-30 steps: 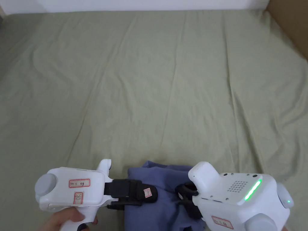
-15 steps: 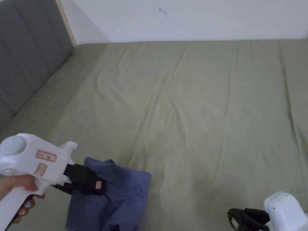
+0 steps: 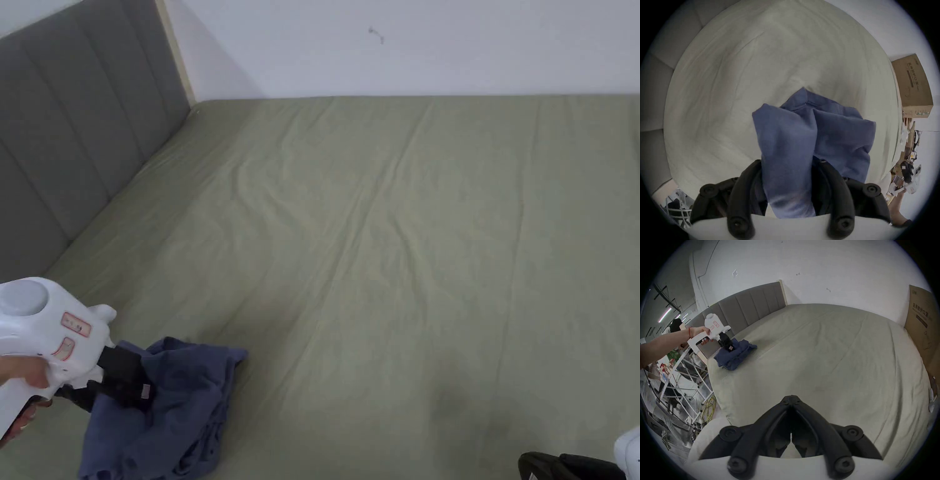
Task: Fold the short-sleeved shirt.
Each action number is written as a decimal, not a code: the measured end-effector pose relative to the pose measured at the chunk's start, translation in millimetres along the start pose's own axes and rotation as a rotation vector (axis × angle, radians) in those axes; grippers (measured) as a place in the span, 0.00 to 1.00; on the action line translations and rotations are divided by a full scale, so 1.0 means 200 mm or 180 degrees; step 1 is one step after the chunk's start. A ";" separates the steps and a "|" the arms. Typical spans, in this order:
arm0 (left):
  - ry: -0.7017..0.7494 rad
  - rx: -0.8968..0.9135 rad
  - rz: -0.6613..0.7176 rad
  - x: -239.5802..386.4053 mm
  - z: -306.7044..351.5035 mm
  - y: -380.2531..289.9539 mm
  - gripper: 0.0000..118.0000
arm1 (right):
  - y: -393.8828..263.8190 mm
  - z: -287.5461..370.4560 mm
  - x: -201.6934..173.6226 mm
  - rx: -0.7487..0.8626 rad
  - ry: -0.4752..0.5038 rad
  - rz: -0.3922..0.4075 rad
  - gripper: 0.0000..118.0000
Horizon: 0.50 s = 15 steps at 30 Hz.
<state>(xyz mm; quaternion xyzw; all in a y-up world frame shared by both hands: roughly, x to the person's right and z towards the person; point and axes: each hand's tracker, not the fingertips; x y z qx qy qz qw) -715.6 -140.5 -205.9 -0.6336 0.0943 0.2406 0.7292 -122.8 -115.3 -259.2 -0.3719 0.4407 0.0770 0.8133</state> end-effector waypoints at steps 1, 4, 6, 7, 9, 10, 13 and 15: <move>0.0124 0.0134 0.0039 -0.01 0.04 -0.02 0.67 | 0.00 0.02 0.01 0.0024 0.0006 -0.0015 0.00; 0.0214 0.0542 -0.0162 0.02 0.23 -0.12 0.97 | 0.01 0.08 0.02 0.0104 0.0005 -0.0010 0.00; -0.0007 0.0681 -0.0168 0.09 0.44 -0.22 0.93 | 0.01 0.14 0.04 0.0179 -0.0005 -0.0001 0.00; 0.0019 0.0882 -0.0194 0.13 0.54 -0.27 0.93 | 0.01 0.16 0.04 0.0221 0.0002 -0.0013 0.00; 0.0066 0.1513 -0.0294 0.26 0.76 -0.43 0.93 | 0.01 0.23 0.06 0.0333 -0.0033 -0.0024 0.00; 0.0109 0.1764 -0.0321 0.34 0.84 -0.49 0.93 | 0.02 0.27 0.07 0.0395 -0.0053 -0.0019 0.00; 0.0384 0.2625 -0.0495 0.63 0.98 -0.71 0.94 | 0.02 0.39 0.11 0.0581 -0.0173 -0.0021 0.00; 0.0598 0.3198 -0.0536 0.88 0.99 -0.86 0.83 | 0.02 0.50 0.14 0.0730 -0.0297 -0.0029 0.00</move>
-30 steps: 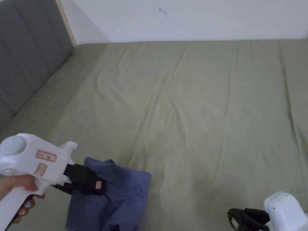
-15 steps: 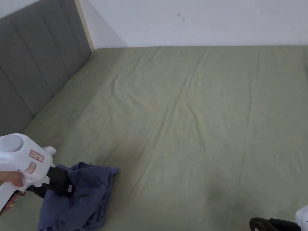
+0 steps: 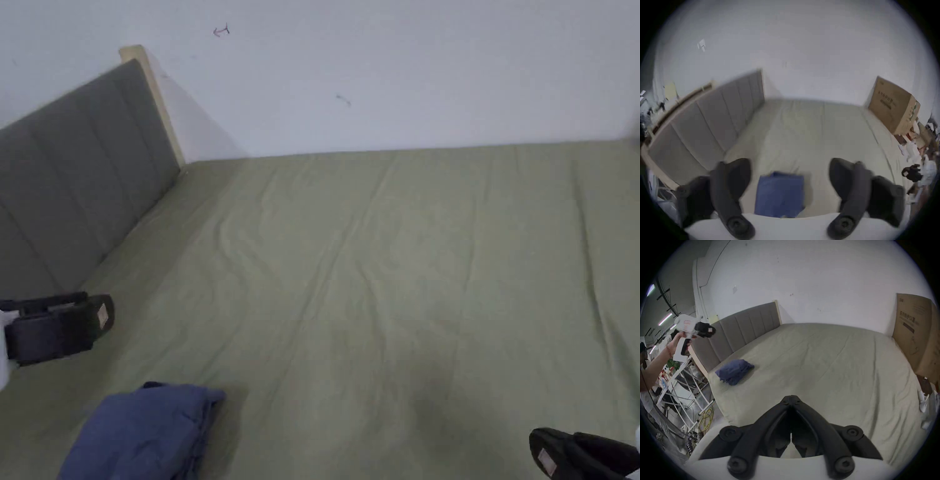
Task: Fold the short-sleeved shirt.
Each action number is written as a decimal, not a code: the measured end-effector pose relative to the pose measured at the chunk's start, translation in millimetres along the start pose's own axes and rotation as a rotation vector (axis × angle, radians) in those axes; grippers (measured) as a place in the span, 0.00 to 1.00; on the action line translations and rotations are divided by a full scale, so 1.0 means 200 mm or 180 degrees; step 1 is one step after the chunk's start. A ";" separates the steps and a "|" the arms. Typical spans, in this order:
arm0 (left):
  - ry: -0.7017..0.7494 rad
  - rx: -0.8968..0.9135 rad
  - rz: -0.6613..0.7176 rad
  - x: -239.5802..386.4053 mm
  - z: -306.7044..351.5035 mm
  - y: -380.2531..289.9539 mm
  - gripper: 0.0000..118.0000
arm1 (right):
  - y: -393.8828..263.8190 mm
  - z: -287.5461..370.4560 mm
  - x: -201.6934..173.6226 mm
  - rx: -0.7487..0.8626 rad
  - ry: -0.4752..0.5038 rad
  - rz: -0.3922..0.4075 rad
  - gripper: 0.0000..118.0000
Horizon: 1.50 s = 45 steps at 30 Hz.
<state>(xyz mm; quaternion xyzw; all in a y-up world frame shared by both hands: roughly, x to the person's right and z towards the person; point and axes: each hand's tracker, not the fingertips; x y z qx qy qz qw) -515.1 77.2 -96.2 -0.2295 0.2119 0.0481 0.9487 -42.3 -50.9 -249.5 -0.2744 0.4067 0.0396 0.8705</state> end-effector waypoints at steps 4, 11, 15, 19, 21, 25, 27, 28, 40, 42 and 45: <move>-0.0159 0.0202 0.0038 0.45 0.14 -0.11 0.00 | 0.04 0.22 0.09 0.0330 -0.0367 -0.0023 0.00; -0.0132 0.0879 -0.0504 1.13 0.31 -0.28 0.00 | 0.10 0.61 0.20 0.0990 -0.1335 0.0109 0.00; -0.0284 0.0946 -0.0551 1.28 0.34 -0.23 0.00 | 0.16 0.81 0.26 0.1345 -0.1608 0.0008 0.00; -0.0298 0.1007 -0.0544 1.31 0.35 -0.19 0.00 | 0.21 0.97 0.31 0.1587 -0.1857 0.0032 0.00; -0.0261 0.0992 -0.0615 1.29 0.35 -0.18 0.00 | 0.23 1.00 0.34 0.1627 -0.1872 0.0027 0.00; -0.0222 0.0998 -0.0648 1.29 0.39 -0.15 0.00 | 0.23 1.01 0.34 0.1676 -0.1946 0.0068 0.00; -0.0203 0.1033 -0.0633 1.30 0.40 -0.13 0.00 | 0.23 1.01 0.35 0.1704 -0.1944 0.0047 0.00; -0.0190 0.1047 -0.0628 1.29 0.41 -0.12 0.00 | 0.23 1.01 0.35 0.1719 -0.1970 0.0045 0.00; -0.0267 0.1061 -0.0170 1.19 0.50 -0.02 1.00 | 0.37 0.96 0.39 0.1478 -0.1899 -0.0026 1.00; -0.0114 0.1166 -0.0200 1.21 0.55 -0.02 1.00 | 0.42 0.95 0.38 0.1532 -0.1802 0.0011 1.00; -0.0044 0.1251 -0.0249 1.19 0.47 0.01 1.00 | 0.36 0.93 0.36 0.1624 -0.1735 -0.0028 1.00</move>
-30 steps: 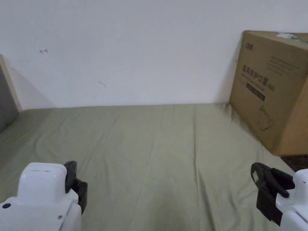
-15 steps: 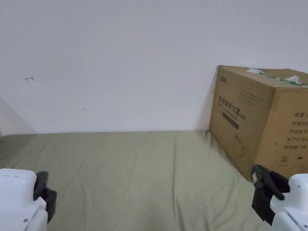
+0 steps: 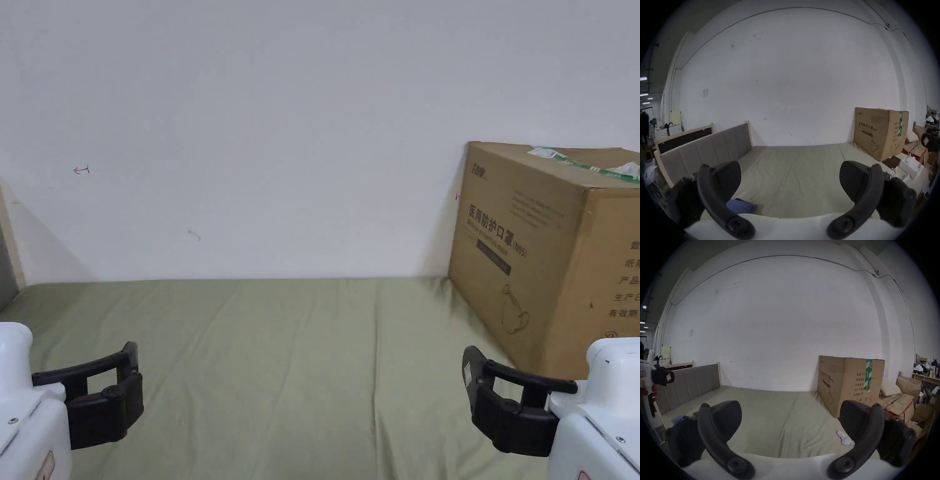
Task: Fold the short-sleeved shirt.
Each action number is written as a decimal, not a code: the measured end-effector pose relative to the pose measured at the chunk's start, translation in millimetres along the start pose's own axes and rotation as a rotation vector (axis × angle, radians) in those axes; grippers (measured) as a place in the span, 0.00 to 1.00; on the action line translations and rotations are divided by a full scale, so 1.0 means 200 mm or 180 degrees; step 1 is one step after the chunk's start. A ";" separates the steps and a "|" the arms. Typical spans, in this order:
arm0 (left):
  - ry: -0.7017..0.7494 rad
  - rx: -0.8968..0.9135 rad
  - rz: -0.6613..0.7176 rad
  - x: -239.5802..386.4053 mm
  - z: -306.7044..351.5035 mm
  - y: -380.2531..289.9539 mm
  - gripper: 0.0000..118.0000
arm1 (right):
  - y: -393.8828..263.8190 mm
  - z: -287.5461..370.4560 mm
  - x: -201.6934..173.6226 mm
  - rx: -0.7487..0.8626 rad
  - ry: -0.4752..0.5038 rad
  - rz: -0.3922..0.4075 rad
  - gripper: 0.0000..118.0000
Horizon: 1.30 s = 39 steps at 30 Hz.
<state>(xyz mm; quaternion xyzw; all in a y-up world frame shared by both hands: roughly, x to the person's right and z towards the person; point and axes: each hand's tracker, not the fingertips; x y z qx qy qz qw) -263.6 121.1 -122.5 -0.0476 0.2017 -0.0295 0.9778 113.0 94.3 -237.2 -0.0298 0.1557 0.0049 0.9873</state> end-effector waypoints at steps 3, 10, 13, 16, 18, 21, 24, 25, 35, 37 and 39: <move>0.0022 -0.0008 0.0022 -0.02 0.00 0.00 1.00 | 0.04 0.01 -0.02 0.0040 -0.0262 -0.0050 1.00; 0.0151 0.0023 -0.0070 -0.02 0.00 0.00 1.00 | 0.05 0.04 -0.02 0.0128 -0.0330 0.0065 1.00; 0.0145 0.0037 -0.0122 -0.01 0.00 0.00 1.00 | 0.05 0.03 -0.03 0.0073 -0.0339 0.0140 1.00; 0.0119 0.0038 -0.0202 0.01 0.01 0.01 1.00 | 0.04 0.04 -0.05 0.0099 -0.0347 0.0197 1.00; 0.0111 0.0058 -0.0236 0.02 0.02 0.01 1.00 | 0.06 0.04 -0.04 0.0049 -0.0221 0.0135 1.00; 0.0106 0.0074 -0.0256 0.02 0.03 0.01 1.00 | 0.08 0.03 -0.03 -0.0105 -0.0065 0.0006 1.00; 0.0104 0.0082 -0.0263 0.02 0.03 0.02 1.00 | 0.11 0.03 -0.02 -0.0178 -0.0034 -0.0079 1.00; 0.0109 0.0085 -0.0270 0.02 0.03 0.02 1.00 | 0.12 0.03 -0.02 -0.0210 -0.0022 -0.0099 1.00; 0.0133 0.0084 -0.0337 0.03 0.03 0.02 1.00 | 0.10 0.04 -0.13 0.0084 -0.0444 0.0601 1.00; 0.0139 0.0081 -0.0350 0.03 0.03 0.02 1.00 | 0.09 0.05 -0.14 0.0249 -0.0443 0.0564 1.00; 0.0142 0.0070 -0.0348 0.03 0.03 0.02 1.00 | 0.10 0.05 -0.14 0.0325 -0.0440 0.0467 1.00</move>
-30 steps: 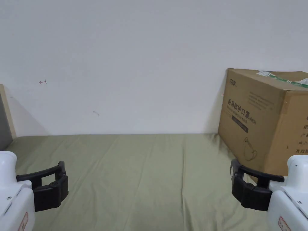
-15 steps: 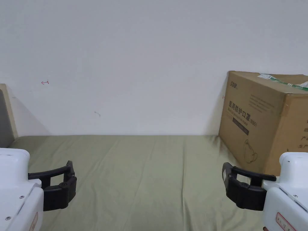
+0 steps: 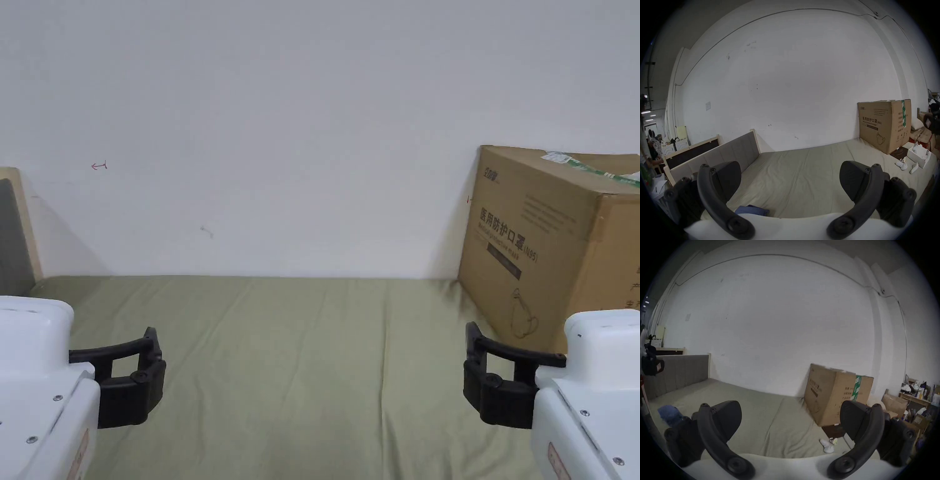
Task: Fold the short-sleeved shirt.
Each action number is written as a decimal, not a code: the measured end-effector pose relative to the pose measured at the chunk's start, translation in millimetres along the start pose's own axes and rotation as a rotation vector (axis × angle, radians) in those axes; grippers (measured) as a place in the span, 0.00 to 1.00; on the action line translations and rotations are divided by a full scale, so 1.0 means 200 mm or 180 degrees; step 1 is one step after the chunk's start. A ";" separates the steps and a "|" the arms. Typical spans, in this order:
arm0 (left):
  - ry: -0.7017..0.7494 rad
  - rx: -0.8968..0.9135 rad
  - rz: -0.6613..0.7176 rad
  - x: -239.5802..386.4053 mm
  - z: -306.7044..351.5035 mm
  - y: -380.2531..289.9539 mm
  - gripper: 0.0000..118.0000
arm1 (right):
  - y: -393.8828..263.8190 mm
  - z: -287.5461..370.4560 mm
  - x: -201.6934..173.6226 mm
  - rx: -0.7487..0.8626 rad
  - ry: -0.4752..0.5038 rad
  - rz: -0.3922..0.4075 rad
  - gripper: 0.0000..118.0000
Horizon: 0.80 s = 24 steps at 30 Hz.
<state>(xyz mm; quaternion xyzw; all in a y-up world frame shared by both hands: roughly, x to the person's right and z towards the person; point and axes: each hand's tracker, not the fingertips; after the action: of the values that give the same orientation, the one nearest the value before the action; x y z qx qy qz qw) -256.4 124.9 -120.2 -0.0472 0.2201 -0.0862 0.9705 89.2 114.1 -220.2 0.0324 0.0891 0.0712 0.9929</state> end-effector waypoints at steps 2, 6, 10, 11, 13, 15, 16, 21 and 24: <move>-0.0007 -0.0009 0.0000 0.00 0.00 0.00 1.00 | 0.01 -0.01 0.01 0.0008 -0.0026 -0.0088 1.00; 0.0029 -0.0011 -0.0005 -0.01 -0.01 0.00 1.00 | 0.02 -0.03 0.01 -0.0024 -0.0060 -0.0066 1.00; 0.0054 -0.0019 0.0026 -0.03 -0.01 -0.01 1.00 | 0.02 -0.04 0.00 -0.0022 -0.0067 0.0035 1.00; 0.0055 -0.0019 0.0037 -0.03 -0.01 -0.01 1.00 | 0.02 -0.04 -0.01 -0.0022 -0.0063 0.0045 1.00; 0.0056 -0.0016 0.0050 -0.04 -0.01 -0.01 1.00 | 0.02 -0.03 -0.02 -0.0006 -0.0057 0.0040 1.00; 0.0058 -0.0006 0.0070 -0.04 -0.01 -0.01 1.00 | 0.02 -0.03 -0.03 0.0011 -0.0039 0.0030 1.00; 0.0052 -0.0006 0.0076 -0.04 -0.01 -0.01 1.00 | 0.02 -0.03 -0.03 0.0009 -0.0024 0.0027 1.00; 0.0050 -0.0005 0.0072 -0.05 -0.01 -0.01 1.00 | 0.02 -0.04 -0.05 -0.0041 0.0014 -0.0015 1.00; 0.0035 -0.0010 0.0060 -0.05 -0.01 -0.01 1.00 | 0.02 -0.04 -0.05 -0.0062 0.0040 -0.0060 1.00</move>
<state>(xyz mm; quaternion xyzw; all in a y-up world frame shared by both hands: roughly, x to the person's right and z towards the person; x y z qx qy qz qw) -265.7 124.9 -118.2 -0.0462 0.2260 -0.0770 0.9700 77.7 116.6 -226.5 0.0214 0.0950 0.0629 0.9933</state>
